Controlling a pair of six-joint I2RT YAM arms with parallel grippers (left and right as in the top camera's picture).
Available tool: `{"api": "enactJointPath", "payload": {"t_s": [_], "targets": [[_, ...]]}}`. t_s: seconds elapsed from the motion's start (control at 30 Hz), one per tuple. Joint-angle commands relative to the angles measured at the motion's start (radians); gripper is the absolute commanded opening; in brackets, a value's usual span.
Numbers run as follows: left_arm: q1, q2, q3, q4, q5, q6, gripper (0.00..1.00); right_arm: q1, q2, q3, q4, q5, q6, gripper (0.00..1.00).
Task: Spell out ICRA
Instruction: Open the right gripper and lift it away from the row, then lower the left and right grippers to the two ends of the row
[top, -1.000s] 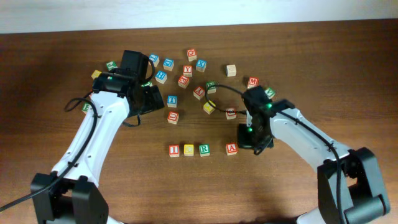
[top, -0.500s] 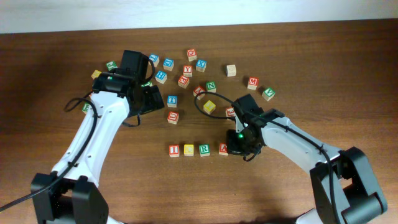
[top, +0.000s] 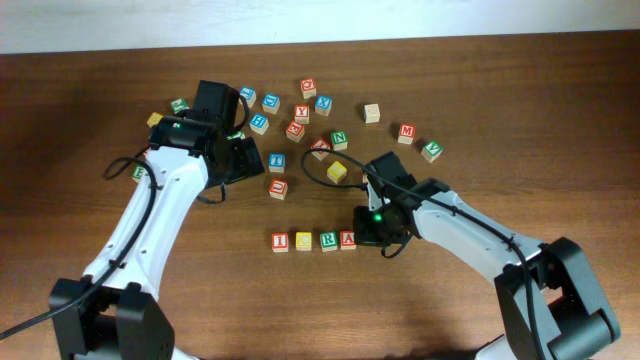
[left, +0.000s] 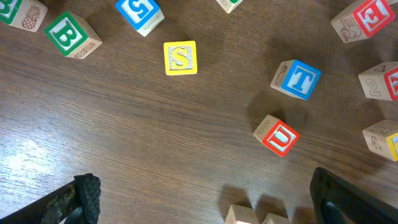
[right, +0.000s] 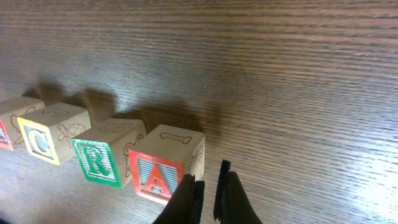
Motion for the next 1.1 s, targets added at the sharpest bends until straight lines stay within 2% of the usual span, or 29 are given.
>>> {"api": "enactJointPath", "payload": {"t_s": [0.0, 0.17, 0.4, 0.43, 0.47, 0.5, 0.53, 0.57, 0.6, 0.67, 0.73, 0.83, 0.87, 0.9, 0.93, 0.97, 1.0, 1.03, 1.07], "targets": [[-0.001, -0.01, 0.01, 0.001, -0.005, -0.013, 0.99, 0.004, 0.003, -0.006, 0.007, 0.006, 0.023, 0.04], [-0.001, -0.01, 0.01, 0.001, -0.004, -0.012, 0.99, -0.007, -0.005, 0.058, -0.037, 0.019, 0.013, 0.04], [-0.001, -0.01, 0.01, 0.001, -0.004, -0.013, 0.99, -0.113, -0.173, 0.385, -0.504, 0.233, 0.011, 0.04], [-0.001, -0.01, 0.01, 0.001, -0.004, -0.013, 0.99, -0.141, -0.201, 0.407, -0.549, 0.272, 0.011, 0.11], [-0.001, -0.01, 0.01, 0.001, -0.005, -0.013, 0.99, -0.172, -0.229, 0.41, -0.573, 0.288, 0.011, 0.27], [-0.001, -0.01, 0.01, 0.001, -0.005, -0.012, 0.99, -0.196, -0.246, 0.41, -0.586, 0.287, 0.011, 0.34], [-0.001, -0.01, 0.01, 0.001, -0.005, -0.012, 0.99, -0.215, -0.253, 0.41, -0.591, 0.287, 0.011, 0.34], [-0.001, -0.01, 0.01, 0.001, -0.005, -0.013, 0.99, -0.229, -0.253, 0.41, -0.591, 0.288, 0.011, 0.41], [-0.001, -0.01, 0.01, 0.001, -0.004, -0.012, 0.99, -0.24, -0.251, 0.409, -0.591, 0.288, 0.011, 0.82], [-0.001, -0.01, 0.01, 0.001, -0.004, -0.013, 0.99, -0.245, -0.243, 0.409, -0.584, 0.288, 0.011, 1.0], [-0.001, -0.01, 0.01, 0.013, 0.103, -0.016, 0.99, -0.245, -0.234, 0.409, -0.583, 0.287, 0.011, 0.98], [-0.001, -0.01, 0.01, 0.008, 0.158, -0.016, 0.99, -0.245, -0.228, 0.393, -0.587, 0.283, 0.01, 0.98], [-0.002, -0.01, 0.01, 0.005, 0.246, 0.014, 0.99, -0.244, -0.224, 0.373, -0.582, 0.283, -0.017, 0.98], [-0.009, -0.01, 0.01, -0.015, 0.32, 0.079, 0.89, -0.244, -0.219, 0.354, -0.578, 0.283, -0.057, 0.99], [-0.022, -0.01, 0.009, -0.052, 0.319, 0.126, 0.79, -0.244, -0.21, 0.324, -0.578, 0.278, -0.072, 0.96], [-0.041, -0.01, 0.008, -0.147, 0.19, 0.148, 0.66, -0.244, -0.204, 0.291, -0.574, 0.25, -0.072, 0.83], [-0.047, -0.01, -0.002, -0.192, 0.09, 0.131, 0.64, -0.243, -0.198, 0.264, -0.563, 0.219, -0.073, 0.72], [-0.047, -0.01, -0.018, -0.22, 0.024, 0.091, 0.51, -0.244, -0.193, 0.234, -0.535, 0.202, -0.073, 0.59], [-0.042, -0.01, -0.032, -0.219, 0.022, 0.084, 0.38, -0.244, -0.193, 0.216, -0.513, 0.193, -0.073, 0.53]]}}
